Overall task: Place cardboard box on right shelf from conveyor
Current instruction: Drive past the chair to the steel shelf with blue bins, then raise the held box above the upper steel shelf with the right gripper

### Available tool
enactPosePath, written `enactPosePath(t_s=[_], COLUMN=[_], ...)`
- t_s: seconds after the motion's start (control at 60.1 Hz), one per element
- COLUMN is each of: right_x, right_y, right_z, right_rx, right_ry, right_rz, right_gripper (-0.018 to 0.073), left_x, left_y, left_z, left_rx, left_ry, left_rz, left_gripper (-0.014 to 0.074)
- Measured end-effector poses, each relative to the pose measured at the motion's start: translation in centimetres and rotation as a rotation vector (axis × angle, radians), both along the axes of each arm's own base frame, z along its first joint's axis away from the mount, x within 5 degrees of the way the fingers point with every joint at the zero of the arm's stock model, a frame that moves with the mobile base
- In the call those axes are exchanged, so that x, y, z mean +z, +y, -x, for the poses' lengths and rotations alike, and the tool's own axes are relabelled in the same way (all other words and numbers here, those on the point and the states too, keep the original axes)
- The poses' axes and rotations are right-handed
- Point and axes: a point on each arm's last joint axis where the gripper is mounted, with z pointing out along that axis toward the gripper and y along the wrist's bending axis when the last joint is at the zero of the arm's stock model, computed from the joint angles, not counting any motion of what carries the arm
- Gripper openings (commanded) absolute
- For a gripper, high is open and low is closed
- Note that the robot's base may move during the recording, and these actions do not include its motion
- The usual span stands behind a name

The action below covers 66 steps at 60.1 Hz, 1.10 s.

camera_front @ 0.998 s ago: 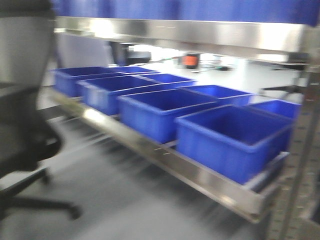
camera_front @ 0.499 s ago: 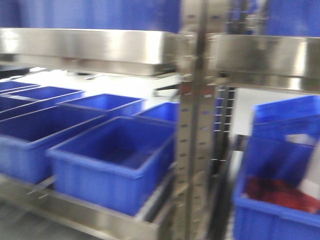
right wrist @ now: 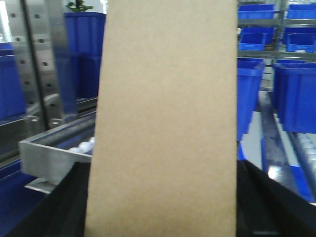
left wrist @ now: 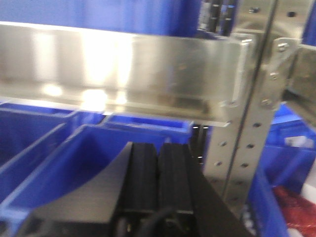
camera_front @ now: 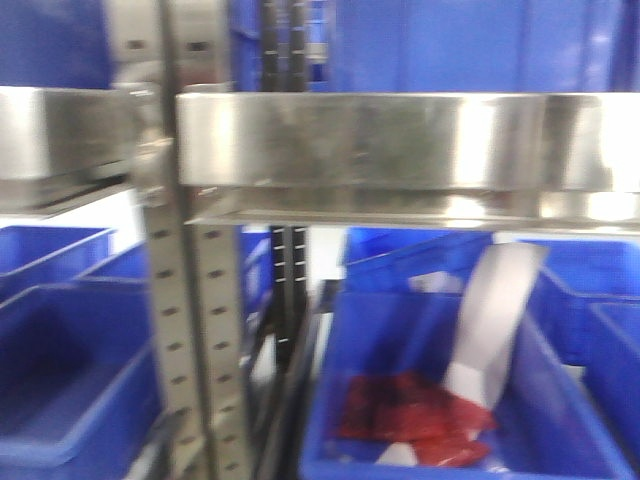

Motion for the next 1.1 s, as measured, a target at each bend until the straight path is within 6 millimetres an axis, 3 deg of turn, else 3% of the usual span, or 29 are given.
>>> enactPosePath(t_s=[1.098], right_x=[0.0], right_y=[0.0], right_z=[0.0], right_rx=[0.0], right_ry=[0.0], right_rz=[0.0], right_gripper=[0.0111], left_x=[0.0], left_y=[-0.04], left_z=[0.0], left_rx=[-0.008], left_ry=[0.0], left_rz=[0.0], left_gripper=[-0.0116])
